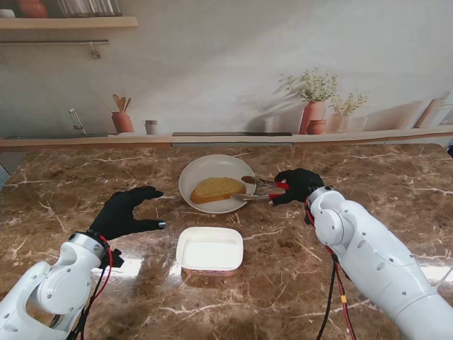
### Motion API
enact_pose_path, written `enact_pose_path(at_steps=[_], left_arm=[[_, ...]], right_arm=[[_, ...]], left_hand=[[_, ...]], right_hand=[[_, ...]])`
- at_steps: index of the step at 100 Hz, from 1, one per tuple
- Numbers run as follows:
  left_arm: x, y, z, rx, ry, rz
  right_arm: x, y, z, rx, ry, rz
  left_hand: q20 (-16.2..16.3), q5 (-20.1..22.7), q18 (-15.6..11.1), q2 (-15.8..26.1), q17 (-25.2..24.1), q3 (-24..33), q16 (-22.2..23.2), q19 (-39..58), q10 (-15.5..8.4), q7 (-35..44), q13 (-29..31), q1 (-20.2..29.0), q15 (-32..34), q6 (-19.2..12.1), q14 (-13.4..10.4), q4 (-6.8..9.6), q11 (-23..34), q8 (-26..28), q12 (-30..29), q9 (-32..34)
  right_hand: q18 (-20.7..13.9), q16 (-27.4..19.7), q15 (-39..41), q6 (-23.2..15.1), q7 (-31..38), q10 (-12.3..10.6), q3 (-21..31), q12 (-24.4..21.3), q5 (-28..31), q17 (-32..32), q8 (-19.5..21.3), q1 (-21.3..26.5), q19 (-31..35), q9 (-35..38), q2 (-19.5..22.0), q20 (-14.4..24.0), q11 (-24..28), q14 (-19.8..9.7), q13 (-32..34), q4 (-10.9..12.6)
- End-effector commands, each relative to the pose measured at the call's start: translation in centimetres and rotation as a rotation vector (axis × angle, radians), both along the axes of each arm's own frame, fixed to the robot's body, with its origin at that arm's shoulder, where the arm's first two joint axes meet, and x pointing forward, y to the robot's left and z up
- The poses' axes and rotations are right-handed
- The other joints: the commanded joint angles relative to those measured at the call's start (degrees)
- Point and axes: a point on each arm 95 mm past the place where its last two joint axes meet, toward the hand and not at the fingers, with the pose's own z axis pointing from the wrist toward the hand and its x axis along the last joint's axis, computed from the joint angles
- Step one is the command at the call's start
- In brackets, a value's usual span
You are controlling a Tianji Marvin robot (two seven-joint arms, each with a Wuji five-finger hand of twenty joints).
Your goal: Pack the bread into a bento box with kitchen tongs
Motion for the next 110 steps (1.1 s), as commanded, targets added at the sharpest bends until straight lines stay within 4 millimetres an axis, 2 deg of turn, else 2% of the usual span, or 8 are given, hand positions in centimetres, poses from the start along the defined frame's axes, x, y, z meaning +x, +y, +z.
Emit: enact_pose_path(at_steps=[1,80,99,110], left_arm=[[-0.2,0.2,-0.5,0.002,0.008,0.007],[-1.1,0.6,-1.1,-0.005,0.025,0.030],[-1.3,0.7,-1.2,-0.002,0.028,0.034],[-1.5,0.7,-1.3,-0.003,0.030,0.036]], right_arm=[[0.3,0.0,0.2,-0.012,0.016,0.002],[1.4,3.6,-0.5,-0.160,0.087,0.027],[1.6,4.3,-0.4,-0.169,0.080,0.036],[1.6,4.6,-0.7,-0.169,0.086,0.036]], left_hand=[[-0.71,-0.05,-2.88,-0.78,-1.07,0.57,-0.54,-1.29,-1.90,0.56,-2.27,-1.45,-1.93,-1.06,-3.25,0.56,-0.59,0.26,-0.40,-1.98],[-0.56,0.63,-3.06,-0.77,-1.11,1.24,-0.38,-0.96,-1.61,0.87,-2.04,-1.60,-1.49,-1.16,-3.07,0.52,-0.26,0.39,-0.23,-1.43],[-0.59,0.79,-3.13,-0.55,-1.21,1.56,-0.43,-1.02,-1.67,1.13,-2.14,-1.75,-1.58,-1.24,-3.20,0.52,-0.33,0.54,-0.25,-1.41],[-0.61,0.72,-3.14,-0.49,-1.20,1.72,-0.46,-1.06,-1.63,1.20,-2.18,-1.70,-1.62,-1.18,-3.19,0.55,-0.35,0.58,-0.26,-1.39]], right_hand=[[-3.64,0.94,2.56,0.17,-1.16,-2.90,1.43,1.04,-2.38,1.48,-0.75,0.04,4.48,-0.55,2.09,1.84,1.60,-3.27,1.31,0.83],[-7.29,1.48,6.36,2.22,-2.64,-2.57,1.06,0.31,-7.05,3.72,-3.13,-2.80,7.20,-5.23,2.27,2.77,1.51,-5.47,2.03,1.62],[-7.67,1.23,7.91,1.44,-1.35,-2.52,1.39,-0.04,-5.06,5.19,-3.14,-2.21,8.31,-3.57,2.12,2.95,1.83,-6.04,3.56,1.56],[-7.06,0.63,8.77,-1.26,1.14,-2.63,2.29,-0.38,-1.25,5.92,-2.39,-0.62,9.30,-0.90,3.08,3.01,1.78,-5.67,4.55,1.00]])
